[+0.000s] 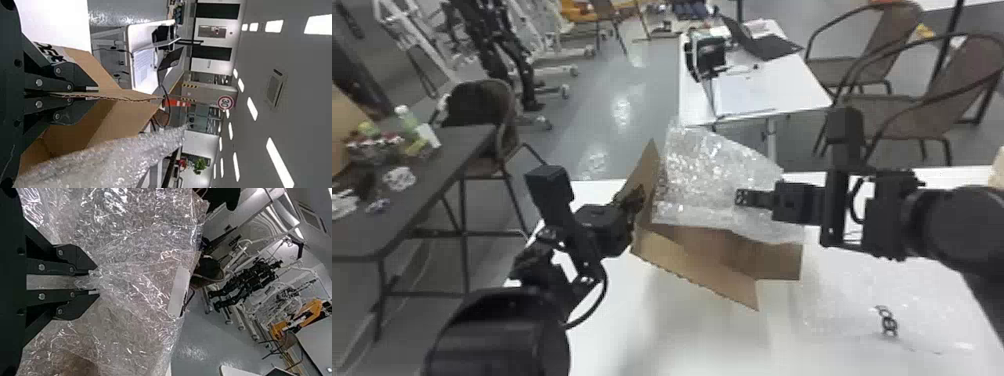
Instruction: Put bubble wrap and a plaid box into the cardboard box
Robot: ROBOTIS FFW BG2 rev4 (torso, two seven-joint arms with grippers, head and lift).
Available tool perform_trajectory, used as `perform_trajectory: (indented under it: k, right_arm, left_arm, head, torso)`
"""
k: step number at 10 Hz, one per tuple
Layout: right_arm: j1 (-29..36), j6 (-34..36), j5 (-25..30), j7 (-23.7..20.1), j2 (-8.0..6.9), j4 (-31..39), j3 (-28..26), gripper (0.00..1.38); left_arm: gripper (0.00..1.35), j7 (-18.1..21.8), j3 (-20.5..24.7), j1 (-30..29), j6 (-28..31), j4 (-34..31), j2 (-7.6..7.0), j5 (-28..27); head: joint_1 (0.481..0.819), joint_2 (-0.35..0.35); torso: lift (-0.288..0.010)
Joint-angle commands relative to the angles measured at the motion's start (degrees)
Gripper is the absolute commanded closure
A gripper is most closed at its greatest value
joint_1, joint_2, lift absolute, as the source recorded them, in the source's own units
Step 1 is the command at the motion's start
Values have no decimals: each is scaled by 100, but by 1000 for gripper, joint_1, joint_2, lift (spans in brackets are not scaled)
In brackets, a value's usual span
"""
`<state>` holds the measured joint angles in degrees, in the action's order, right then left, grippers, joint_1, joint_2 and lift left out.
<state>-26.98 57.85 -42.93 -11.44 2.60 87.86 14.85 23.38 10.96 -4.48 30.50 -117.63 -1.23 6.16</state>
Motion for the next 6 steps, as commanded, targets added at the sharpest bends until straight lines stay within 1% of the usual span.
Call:
perform_trajectory:
  k: [1,4,6]
  right_arm:
    - [-44,-292,-14,-24,-49,-357,185,1047]
    - [-124,-714,-339,-33,-129,-1130,466,1046]
    - [-264,-995,-409,-183,-181,-1763,721,1046]
  left_arm:
    - [1220,0,-6,0,0,3,0,-1]
    - [1220,0,-23,18,0,12,-18,-10]
    - [1220,0,-50,26,0,21,-44,-1]
  head:
    - [619,281]
    - [633,298]
    - [647,311]
  torso:
    - [-109]
    - [-109]
    - [-109]
